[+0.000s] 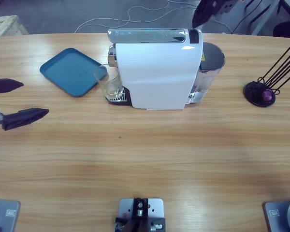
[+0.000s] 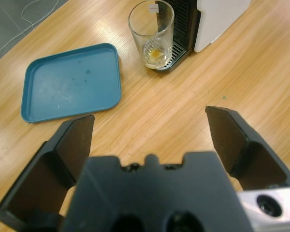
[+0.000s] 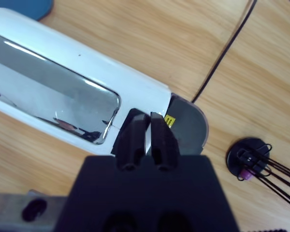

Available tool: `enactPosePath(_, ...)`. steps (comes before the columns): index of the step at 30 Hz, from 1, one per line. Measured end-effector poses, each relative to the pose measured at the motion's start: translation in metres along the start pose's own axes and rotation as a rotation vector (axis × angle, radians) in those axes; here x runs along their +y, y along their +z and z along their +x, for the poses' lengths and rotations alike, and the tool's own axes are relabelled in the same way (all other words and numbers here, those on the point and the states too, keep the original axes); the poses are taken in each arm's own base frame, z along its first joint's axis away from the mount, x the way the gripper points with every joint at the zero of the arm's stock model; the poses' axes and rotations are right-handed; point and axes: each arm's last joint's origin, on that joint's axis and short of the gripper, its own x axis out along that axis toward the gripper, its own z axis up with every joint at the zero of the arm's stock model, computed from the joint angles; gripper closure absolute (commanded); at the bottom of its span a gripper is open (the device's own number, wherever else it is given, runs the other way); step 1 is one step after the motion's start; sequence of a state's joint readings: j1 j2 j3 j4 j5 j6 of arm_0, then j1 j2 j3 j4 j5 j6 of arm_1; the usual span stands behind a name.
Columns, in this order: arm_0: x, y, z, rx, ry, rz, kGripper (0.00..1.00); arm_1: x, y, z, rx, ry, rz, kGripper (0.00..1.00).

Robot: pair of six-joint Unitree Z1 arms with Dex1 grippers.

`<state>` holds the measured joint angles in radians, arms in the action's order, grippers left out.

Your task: Pour coffee

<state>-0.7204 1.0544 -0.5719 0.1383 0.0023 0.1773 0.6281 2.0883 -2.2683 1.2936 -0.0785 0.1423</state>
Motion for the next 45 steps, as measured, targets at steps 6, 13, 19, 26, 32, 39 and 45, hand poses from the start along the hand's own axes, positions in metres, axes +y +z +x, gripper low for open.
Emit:
enactPosePath(6,0.000,0.001,0.002,-0.004,0.001,0.000,0.004,-0.001,0.000,-0.061,-0.134,0.010,0.013,0.000)
enactPosePath(13,0.000,0.002,0.004,-0.006,0.001,0.000,0.004,0.004,-0.014,-0.058,-0.041,0.043,0.029,0.000)
enactPosePath(19,0.000,0.003,0.009,0.007,-0.002,0.001,0.004,0.004,-0.018,-0.057,-0.009,0.047,0.033,0.000)
enactPosePath(26,0.000,0.002,0.010,0.012,-0.006,0.001,0.004,0.004,-0.020,-0.055,0.012,0.046,0.034,0.000)
enactPosePath(32,0.000,0.002,0.010,0.007,-0.017,0.001,0.004,0.004,-0.020,-0.055,0.011,0.041,0.033,0.000)
enactPosePath(39,-0.001,0.005,0.015,0.003,-0.045,0.001,0.003,0.004,-0.017,-0.059,-0.013,0.041,0.035,0.000)
enactPosePath(45,-0.002,0.005,0.016,-0.004,-0.063,0.001,0.004,0.007,-0.017,-0.059,-0.013,0.042,0.028,0.000)
